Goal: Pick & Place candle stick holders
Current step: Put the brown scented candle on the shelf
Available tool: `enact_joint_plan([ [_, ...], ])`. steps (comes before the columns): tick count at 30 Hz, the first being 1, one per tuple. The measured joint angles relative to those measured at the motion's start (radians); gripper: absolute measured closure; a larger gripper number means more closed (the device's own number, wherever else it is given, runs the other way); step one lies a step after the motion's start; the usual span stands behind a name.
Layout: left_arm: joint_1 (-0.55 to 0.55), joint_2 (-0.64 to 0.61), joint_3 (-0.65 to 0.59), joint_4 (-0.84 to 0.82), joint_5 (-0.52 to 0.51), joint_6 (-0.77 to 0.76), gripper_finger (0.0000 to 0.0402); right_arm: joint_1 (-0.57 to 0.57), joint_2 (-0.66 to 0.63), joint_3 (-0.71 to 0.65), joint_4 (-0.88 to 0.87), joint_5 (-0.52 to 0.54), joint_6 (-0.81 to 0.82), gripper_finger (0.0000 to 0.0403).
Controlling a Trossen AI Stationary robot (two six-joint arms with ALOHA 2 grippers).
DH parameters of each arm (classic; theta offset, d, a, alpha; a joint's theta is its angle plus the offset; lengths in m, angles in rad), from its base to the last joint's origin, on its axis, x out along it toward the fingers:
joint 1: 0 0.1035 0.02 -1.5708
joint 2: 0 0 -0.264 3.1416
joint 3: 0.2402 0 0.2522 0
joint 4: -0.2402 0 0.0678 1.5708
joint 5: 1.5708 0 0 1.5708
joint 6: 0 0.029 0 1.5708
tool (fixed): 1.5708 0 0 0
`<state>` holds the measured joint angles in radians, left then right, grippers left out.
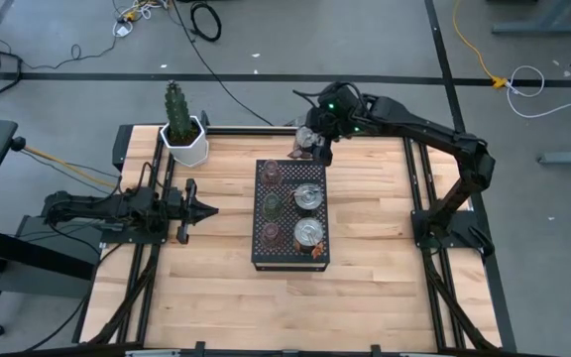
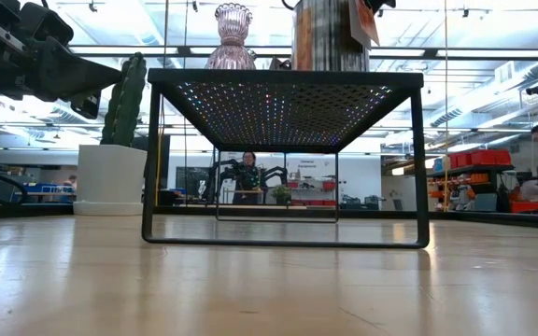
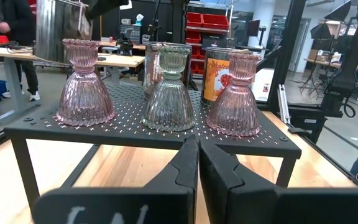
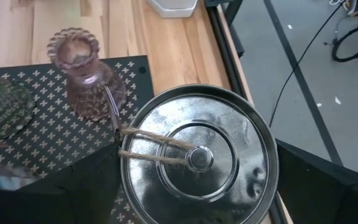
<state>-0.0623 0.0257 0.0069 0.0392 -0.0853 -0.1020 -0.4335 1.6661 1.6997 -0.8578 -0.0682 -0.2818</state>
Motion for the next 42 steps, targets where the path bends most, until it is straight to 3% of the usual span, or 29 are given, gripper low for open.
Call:
enact_joint_plan([
  [15,0.000,0.000,0.000,0.000,0.000,0.000,0.0383,0.024,-0.003,0.000,-0.067,-0.002,-0.029,0.0035],
  [21,0.000,0.000,0.000,0.000,0.000,0.000,0.0383,0.039,-0.061,-0.001,-0.065,-0.041,-0.041,0.0035],
  [35,0.000,0.000,0.000,0.000,0.000,0.000,0.0383,0.072,-0.358,-0.322,0.100,-0.112,0.003,0.0035],
  [42,0.000,0.000,0.000,0.000,0.000,0.000,0.0383,0.072,-0.421,-0.359,0.096,-0.116,0.038,0.0035],
])
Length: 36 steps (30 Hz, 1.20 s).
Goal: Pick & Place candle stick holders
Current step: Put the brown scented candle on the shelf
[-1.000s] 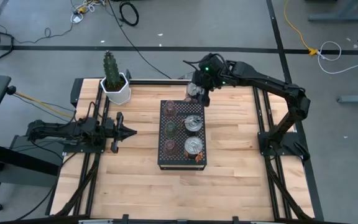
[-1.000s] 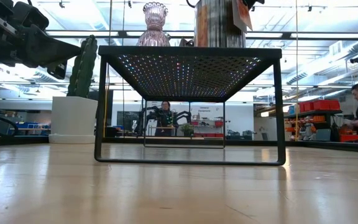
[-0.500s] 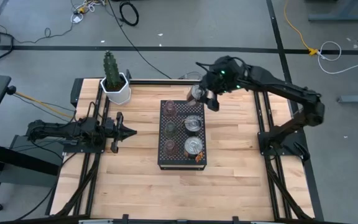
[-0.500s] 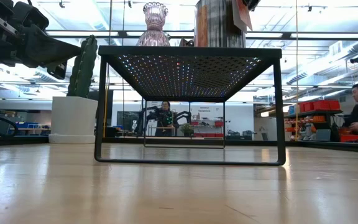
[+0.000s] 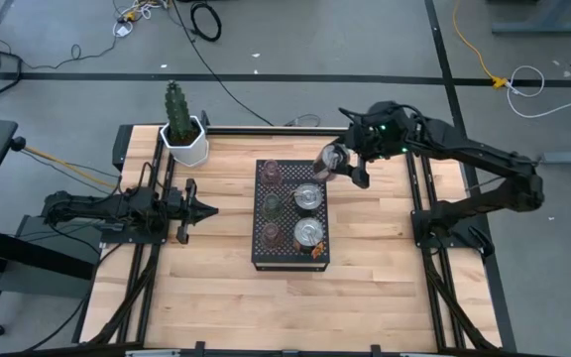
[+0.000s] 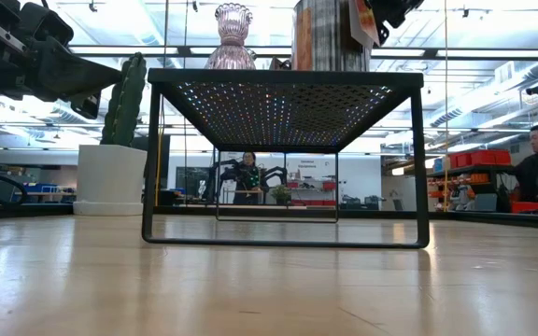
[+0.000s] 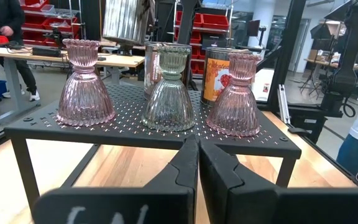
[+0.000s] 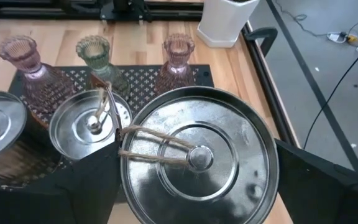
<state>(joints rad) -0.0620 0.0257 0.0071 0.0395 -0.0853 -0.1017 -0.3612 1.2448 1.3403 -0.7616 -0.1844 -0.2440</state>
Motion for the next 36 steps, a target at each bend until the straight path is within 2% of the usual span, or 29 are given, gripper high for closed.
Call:
enact_joint_plan([
  [8,0.000,0.000,0.000,0.000,0.000,0.000,0.0383,0.009,-0.001,0.019,0.002,-0.017,0.027,0.0035],
  [17,0.000,0.000,0.000,0.000,0.000,0.000,0.0383,0.019,0.103,0.107,0.020,-0.017,0.021,0.0035],
  [29,0.000,0.000,0.000,0.000,0.000,0.000,0.0383,-0.010,0.193,0.105,0.041,-0.015,-0.007,0.0035],
  [36,0.000,0.000,0.000,0.000,0.000,0.000,0.0383,-0.025,0.201,0.031,0.137,-0.020,-0.012,0.0035],
])
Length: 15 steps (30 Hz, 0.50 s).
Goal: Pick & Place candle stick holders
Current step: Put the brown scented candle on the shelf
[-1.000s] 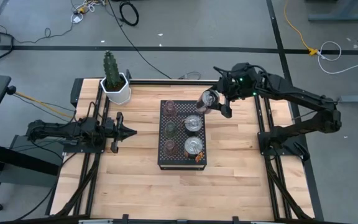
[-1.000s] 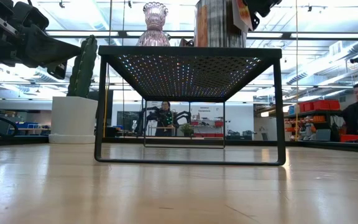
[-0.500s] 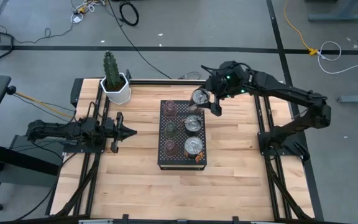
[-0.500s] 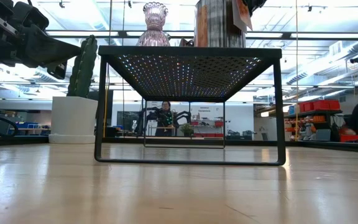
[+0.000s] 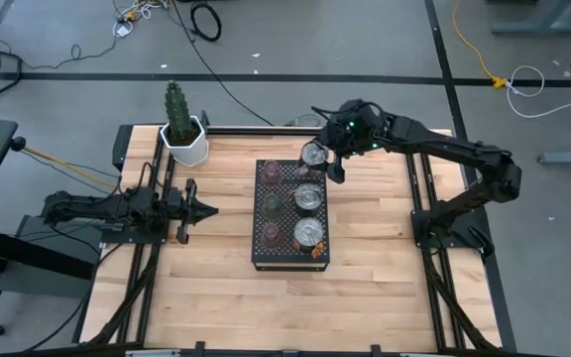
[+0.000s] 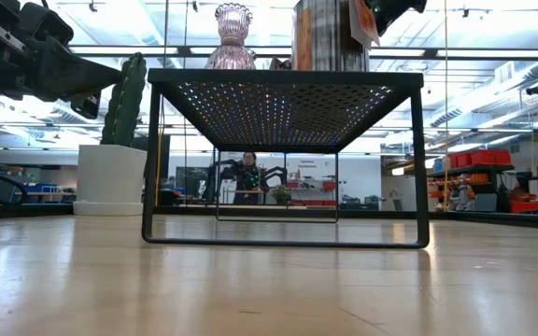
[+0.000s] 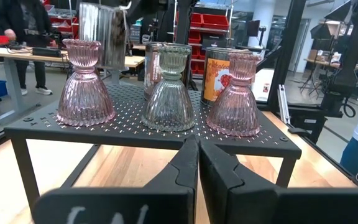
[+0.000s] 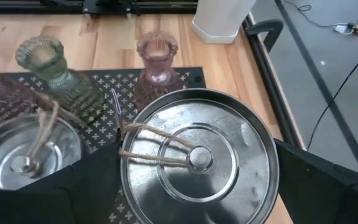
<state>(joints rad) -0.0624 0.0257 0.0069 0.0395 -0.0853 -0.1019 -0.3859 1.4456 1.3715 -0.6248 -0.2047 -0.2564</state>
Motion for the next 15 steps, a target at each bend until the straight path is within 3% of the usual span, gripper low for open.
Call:
enact_joint_plan([
  [15,0.000,0.000,0.000,0.000,0.000,0.000,0.0383,-0.008,0.019,-0.090,0.090,-0.015,0.009,0.0035],
])
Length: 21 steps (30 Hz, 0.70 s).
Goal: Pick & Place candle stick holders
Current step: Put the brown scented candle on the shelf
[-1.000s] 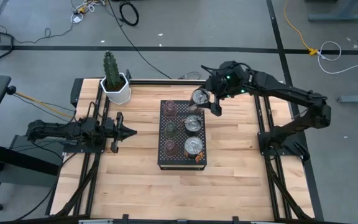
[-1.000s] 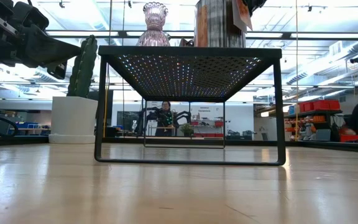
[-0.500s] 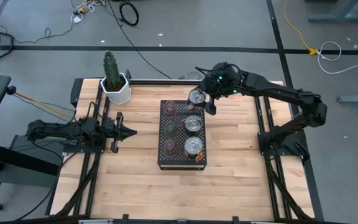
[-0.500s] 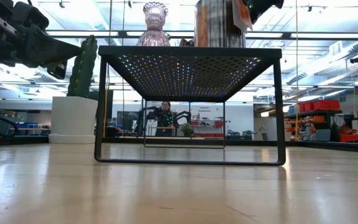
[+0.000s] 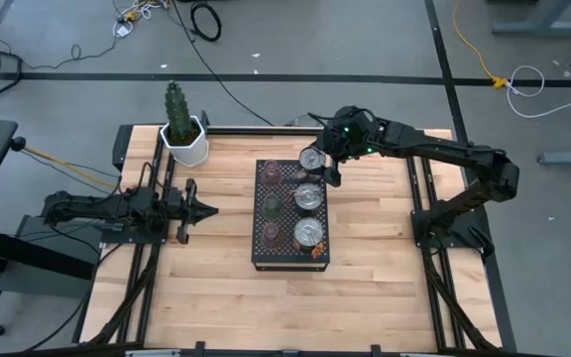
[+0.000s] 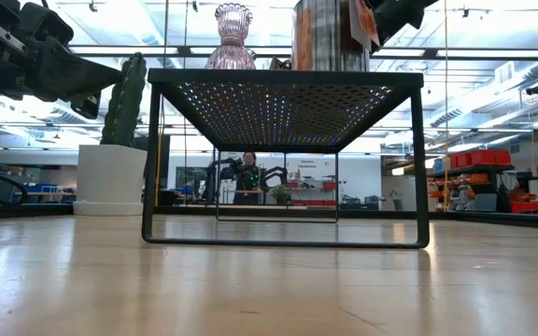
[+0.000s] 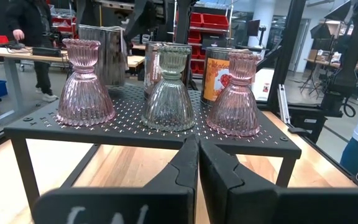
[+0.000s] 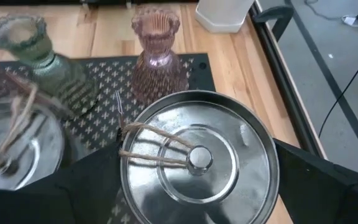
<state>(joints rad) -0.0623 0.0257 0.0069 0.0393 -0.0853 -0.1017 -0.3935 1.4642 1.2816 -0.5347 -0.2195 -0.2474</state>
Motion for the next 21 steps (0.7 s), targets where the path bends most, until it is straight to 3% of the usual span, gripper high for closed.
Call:
enact_joint_plan([
  [21,0.000,0.000,0.000,-0.001,0.000,0.000,0.0383,0.000,0.028,0.000,-0.001,-0.007,0.003,0.0035],
])
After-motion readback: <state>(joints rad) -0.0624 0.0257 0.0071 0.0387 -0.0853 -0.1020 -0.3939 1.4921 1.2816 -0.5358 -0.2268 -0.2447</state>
